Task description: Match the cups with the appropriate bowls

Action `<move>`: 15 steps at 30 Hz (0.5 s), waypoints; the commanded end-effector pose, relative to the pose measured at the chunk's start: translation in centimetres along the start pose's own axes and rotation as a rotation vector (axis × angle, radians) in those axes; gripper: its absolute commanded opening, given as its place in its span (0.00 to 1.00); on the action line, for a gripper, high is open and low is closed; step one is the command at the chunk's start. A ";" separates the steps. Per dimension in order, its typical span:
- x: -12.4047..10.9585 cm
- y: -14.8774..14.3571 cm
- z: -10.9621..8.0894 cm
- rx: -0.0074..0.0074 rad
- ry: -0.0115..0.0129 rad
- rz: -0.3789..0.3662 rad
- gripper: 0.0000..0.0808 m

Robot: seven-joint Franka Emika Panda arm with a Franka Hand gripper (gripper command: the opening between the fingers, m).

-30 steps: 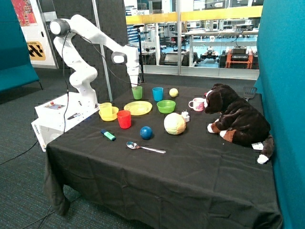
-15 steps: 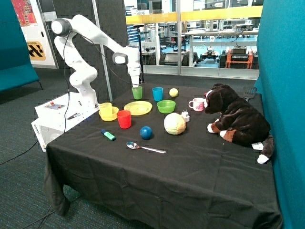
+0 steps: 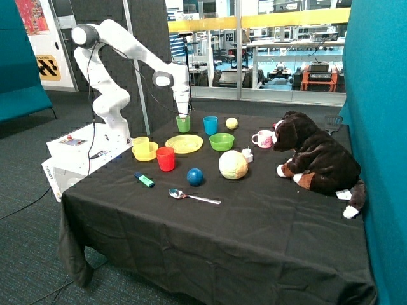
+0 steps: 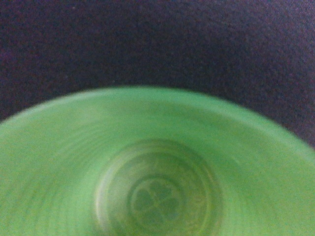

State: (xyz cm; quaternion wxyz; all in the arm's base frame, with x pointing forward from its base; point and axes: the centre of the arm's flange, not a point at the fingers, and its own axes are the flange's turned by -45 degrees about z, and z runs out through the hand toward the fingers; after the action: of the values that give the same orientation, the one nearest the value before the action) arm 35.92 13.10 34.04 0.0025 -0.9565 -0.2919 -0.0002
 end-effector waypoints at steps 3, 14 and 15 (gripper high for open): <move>0.0 0.2 0.8 -0.0046 -0.0019 0.017 0.33; -0.3 0.2 0.7 -0.0046 -0.0018 0.039 0.00; -0.3 0.3 0.7 -0.0046 -0.0018 0.042 0.00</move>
State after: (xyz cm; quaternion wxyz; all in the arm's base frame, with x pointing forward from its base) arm 35.98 12.91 33.37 0.0016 -0.9599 -0.2803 0.0017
